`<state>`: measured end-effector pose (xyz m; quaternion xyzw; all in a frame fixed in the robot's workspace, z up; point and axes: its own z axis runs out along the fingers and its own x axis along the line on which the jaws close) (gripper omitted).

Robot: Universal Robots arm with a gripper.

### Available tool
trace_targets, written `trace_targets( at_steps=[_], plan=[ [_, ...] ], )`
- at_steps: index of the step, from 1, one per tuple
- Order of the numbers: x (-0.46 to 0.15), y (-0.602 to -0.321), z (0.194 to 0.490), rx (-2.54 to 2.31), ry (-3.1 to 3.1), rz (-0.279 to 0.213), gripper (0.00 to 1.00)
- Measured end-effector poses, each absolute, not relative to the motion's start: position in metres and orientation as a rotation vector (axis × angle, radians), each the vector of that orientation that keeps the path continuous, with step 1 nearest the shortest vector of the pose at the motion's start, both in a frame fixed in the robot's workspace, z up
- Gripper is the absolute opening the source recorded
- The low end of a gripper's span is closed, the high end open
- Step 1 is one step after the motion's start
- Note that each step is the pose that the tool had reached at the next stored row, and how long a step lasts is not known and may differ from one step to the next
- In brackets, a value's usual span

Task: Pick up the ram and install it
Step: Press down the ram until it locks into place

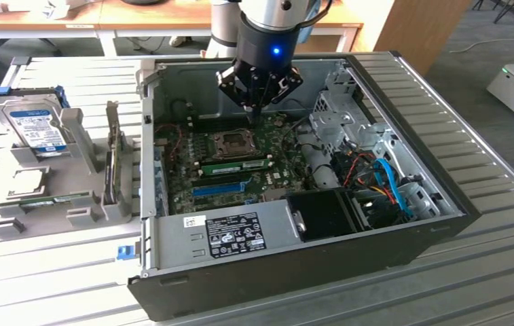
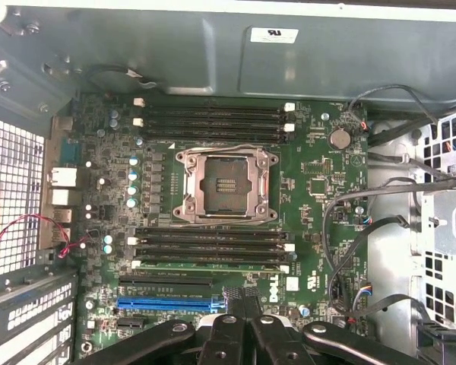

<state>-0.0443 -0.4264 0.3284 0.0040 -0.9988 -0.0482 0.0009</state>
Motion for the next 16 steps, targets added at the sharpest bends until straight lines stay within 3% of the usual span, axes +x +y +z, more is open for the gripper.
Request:
trace_targets(
  at_steps=[16],
  plan=[
    [-0.0443, -0.4264, 0.3269, -0.022, -3.137, -0.151, 0.11]
  ],
)
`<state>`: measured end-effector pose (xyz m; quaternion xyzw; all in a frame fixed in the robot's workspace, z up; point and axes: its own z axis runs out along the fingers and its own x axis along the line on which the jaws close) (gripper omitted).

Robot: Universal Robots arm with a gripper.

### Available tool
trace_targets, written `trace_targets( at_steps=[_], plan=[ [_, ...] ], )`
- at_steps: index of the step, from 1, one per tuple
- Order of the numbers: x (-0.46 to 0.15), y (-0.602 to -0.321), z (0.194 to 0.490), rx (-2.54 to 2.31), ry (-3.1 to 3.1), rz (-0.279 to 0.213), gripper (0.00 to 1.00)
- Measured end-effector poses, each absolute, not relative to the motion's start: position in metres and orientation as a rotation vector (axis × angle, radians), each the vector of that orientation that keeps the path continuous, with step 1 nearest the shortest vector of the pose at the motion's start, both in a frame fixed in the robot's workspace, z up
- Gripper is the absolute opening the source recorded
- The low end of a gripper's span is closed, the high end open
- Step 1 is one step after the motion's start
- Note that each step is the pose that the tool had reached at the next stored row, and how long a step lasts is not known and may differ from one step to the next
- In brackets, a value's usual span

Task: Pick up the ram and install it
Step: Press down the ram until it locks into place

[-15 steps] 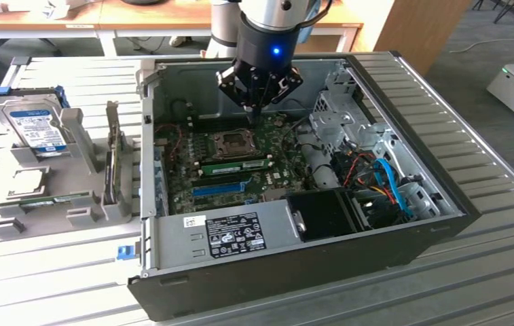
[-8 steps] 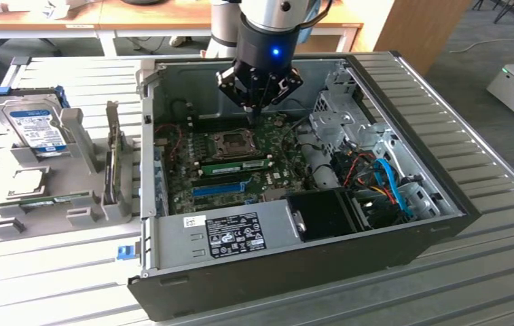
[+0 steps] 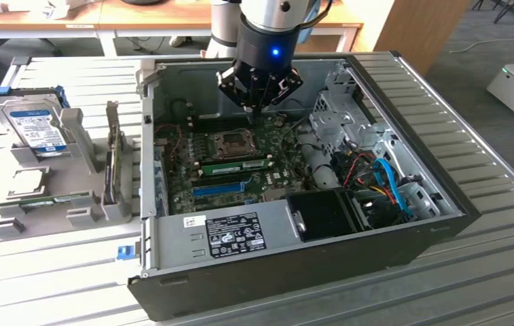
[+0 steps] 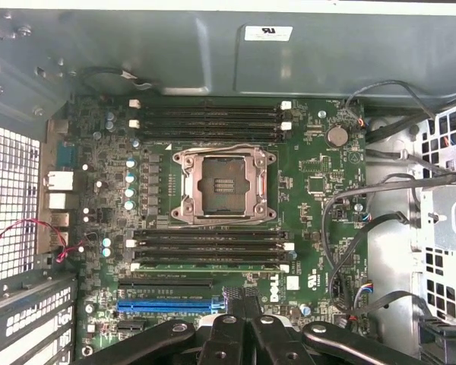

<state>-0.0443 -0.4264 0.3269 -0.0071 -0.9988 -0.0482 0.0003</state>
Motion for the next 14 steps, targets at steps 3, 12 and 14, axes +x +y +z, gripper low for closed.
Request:
trace_targets(
  at_steps=[3, 12, 14],
  plan=[
    [-0.046, -0.426, 0.327, -0.023, -3.137, -0.152, 0.11],
    [-0.06, -0.426, 0.327, -0.025, -3.137, -0.152, 0.11],
    [-0.061, -0.426, 0.327, -0.025, -3.137, -0.151, 0.11]
  ],
)
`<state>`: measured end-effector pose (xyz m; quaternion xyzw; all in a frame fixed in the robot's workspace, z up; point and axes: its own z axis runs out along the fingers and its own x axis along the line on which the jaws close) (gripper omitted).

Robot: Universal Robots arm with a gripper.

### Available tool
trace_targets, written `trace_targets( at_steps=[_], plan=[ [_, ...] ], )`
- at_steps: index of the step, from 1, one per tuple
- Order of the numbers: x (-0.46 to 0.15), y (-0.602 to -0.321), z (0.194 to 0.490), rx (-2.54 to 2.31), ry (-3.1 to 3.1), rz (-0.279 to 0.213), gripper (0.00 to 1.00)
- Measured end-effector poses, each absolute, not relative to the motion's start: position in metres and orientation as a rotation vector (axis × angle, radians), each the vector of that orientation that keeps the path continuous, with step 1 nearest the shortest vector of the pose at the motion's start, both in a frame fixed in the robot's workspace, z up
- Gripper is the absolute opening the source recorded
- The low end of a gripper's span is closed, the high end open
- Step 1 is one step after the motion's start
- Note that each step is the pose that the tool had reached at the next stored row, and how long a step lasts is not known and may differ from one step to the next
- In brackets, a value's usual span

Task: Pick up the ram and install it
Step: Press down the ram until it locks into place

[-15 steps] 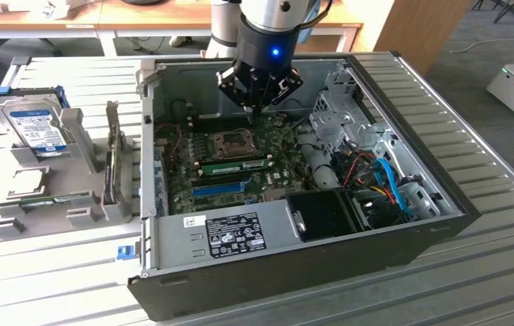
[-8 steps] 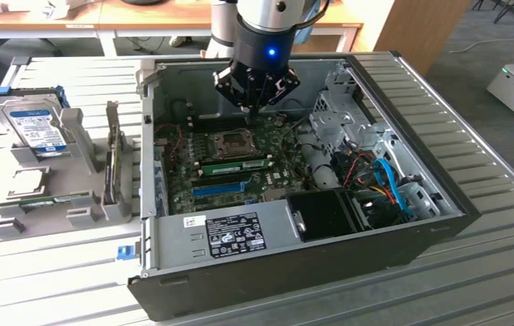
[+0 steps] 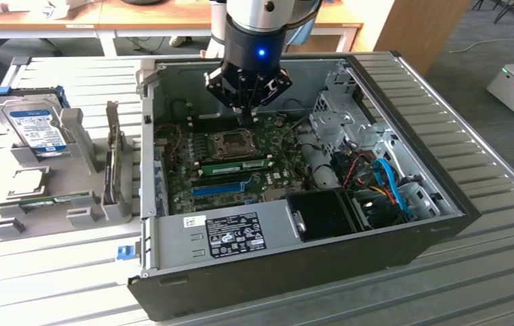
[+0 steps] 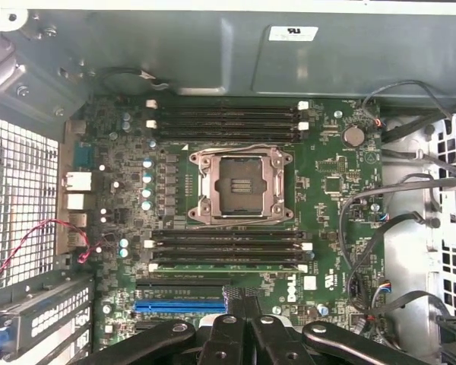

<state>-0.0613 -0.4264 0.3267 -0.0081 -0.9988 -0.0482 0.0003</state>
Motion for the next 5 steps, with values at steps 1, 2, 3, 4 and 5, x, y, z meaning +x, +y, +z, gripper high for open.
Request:
trace_targets(
  at_steps=[1, 2, 3, 4, 5],
  plan=[
    [-0.0613, -0.4264, 0.3267, -0.025, -3.137, -0.151, 0.11],
    [-0.0614, -0.4264, 0.3267, -0.025, -3.137, -0.151, 0.11],
    [-0.0614, -0.4264, 0.3267, -0.025, -3.137, -0.151, 0.11],
    [-0.0614, -0.4264, 0.3267, -0.025, -3.137, -0.151, 0.11],
    [-0.0614, -0.4264, 0.3267, -0.025, -3.137, -0.151, 0.11]
  ],
)
